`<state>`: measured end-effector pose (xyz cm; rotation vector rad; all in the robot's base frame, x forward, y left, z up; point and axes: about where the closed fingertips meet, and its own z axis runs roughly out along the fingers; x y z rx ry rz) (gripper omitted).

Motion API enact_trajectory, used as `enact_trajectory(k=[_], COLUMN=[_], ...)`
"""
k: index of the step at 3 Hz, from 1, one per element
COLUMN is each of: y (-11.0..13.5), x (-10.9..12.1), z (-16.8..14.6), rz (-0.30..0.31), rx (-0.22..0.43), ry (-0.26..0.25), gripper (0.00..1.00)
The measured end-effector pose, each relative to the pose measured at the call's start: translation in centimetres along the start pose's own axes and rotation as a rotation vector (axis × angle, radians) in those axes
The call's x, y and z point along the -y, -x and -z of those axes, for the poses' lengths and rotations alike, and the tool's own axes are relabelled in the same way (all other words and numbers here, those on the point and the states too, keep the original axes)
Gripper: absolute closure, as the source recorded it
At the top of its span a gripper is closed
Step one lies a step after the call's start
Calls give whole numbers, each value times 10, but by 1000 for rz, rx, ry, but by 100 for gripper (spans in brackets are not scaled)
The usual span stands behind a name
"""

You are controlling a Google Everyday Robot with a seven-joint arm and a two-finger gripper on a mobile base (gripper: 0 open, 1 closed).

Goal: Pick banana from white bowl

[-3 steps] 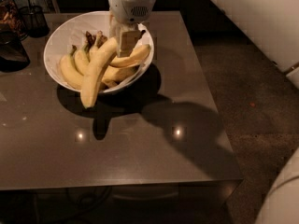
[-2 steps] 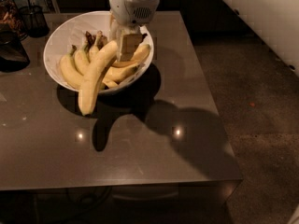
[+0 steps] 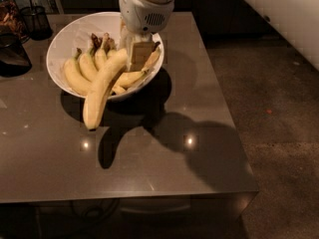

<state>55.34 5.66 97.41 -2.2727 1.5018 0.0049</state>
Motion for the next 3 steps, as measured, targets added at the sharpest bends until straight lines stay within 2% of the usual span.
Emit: enact_trajectory(k=[3], y=[13], x=[-63], z=[13], rz=[-167], rx=[21], ry=[-37], gripper=[100])
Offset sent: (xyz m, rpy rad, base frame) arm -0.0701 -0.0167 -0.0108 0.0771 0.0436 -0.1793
